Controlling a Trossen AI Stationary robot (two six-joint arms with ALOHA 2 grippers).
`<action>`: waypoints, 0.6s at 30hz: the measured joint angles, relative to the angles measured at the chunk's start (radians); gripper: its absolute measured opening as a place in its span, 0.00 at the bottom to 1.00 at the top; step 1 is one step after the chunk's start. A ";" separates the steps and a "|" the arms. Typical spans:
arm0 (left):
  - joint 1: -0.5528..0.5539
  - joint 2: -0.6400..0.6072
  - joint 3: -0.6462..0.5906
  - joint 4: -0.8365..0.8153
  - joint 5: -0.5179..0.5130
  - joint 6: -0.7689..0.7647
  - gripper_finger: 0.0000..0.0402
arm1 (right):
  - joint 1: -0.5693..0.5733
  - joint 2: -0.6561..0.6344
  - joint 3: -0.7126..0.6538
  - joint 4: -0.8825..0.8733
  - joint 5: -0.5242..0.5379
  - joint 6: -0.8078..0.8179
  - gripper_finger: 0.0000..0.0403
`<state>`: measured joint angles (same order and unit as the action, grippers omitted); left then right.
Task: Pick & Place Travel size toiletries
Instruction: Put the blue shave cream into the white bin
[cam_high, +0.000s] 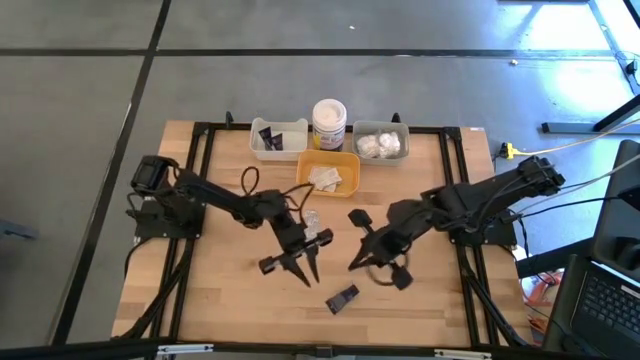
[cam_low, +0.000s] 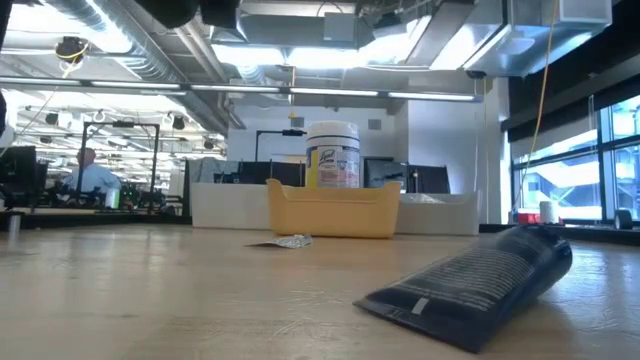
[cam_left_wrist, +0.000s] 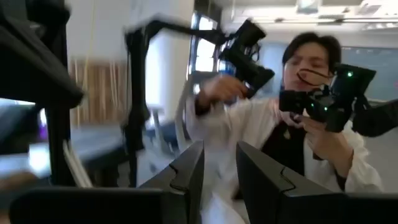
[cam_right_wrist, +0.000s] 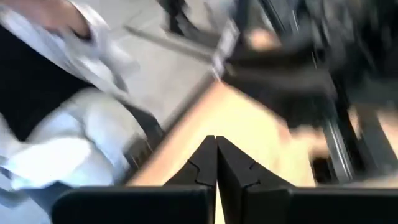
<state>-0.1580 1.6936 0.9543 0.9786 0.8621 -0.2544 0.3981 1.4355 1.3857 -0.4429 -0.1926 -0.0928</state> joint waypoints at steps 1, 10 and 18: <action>0.003 -0.012 0.000 -0.064 0.004 -0.002 0.23 | 0.007 0.003 0.000 -0.038 0.041 0.021 0.01; -0.051 -0.050 -0.002 -0.604 -0.294 0.128 0.23 | 0.102 -0.003 -0.045 -0.244 0.255 0.256 0.01; -0.141 -0.049 -0.002 -0.835 -0.723 0.021 0.23 | 0.158 -0.003 -0.221 -0.255 0.301 0.407 0.00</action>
<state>-0.2995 1.6444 0.9527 0.1438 0.1395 -0.2331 0.5562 1.4322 1.1650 -0.6979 0.1081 0.3142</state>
